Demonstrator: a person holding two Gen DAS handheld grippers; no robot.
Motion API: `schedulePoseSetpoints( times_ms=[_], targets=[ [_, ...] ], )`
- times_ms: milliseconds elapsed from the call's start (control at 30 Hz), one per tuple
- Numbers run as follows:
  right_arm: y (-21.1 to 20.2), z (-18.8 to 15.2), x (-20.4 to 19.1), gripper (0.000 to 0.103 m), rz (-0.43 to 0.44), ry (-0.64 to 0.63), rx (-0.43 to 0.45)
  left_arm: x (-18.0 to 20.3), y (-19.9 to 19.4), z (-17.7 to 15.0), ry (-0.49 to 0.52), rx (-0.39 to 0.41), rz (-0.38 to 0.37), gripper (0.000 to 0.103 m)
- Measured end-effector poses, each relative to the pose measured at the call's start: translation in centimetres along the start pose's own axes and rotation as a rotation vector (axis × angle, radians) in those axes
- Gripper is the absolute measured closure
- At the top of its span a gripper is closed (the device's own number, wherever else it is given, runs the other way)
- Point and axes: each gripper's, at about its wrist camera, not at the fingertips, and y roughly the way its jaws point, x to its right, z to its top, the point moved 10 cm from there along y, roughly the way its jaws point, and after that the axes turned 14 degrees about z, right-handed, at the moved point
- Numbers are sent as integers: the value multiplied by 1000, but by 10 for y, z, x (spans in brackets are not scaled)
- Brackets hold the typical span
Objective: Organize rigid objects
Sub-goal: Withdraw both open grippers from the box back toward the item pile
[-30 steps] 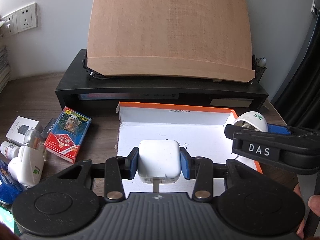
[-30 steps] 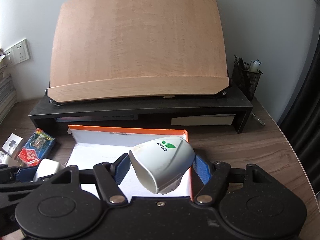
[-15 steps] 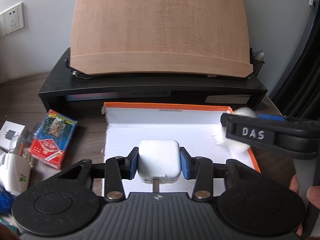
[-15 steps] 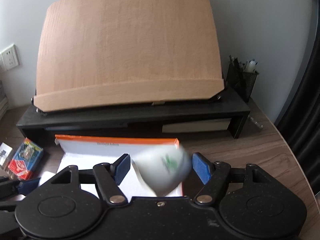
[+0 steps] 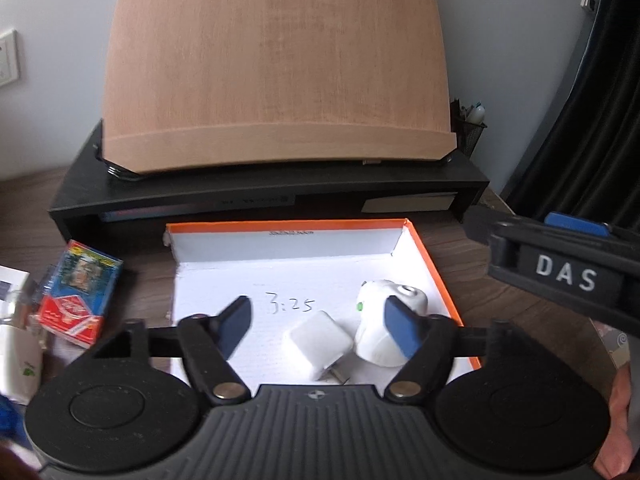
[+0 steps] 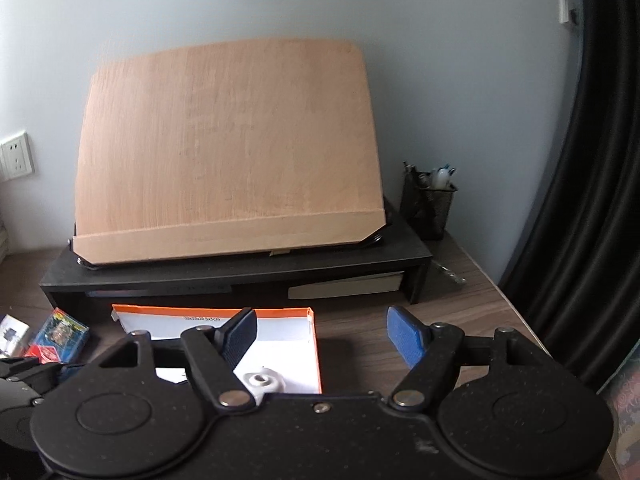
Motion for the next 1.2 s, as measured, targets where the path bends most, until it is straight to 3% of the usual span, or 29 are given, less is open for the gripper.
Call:
schedulePoseSetpoints(
  times_ms=[200,433,900,1200],
  targets=[
    [-25,-10,-15,15,-1,37,1,-25,-24,-5,-1,2,48,7],
    [-44,-32,-51,15,33,86,-20,-75,-56,-23,-15,12,104,1],
    [-39,-77,-165,15,182,17,-128,-188,-84,-71,-136,-39,227,1],
    [-27,-86,-215,15,242,-20,-164,-233,-90,-82,-187,-52,275,1]
  ],
)
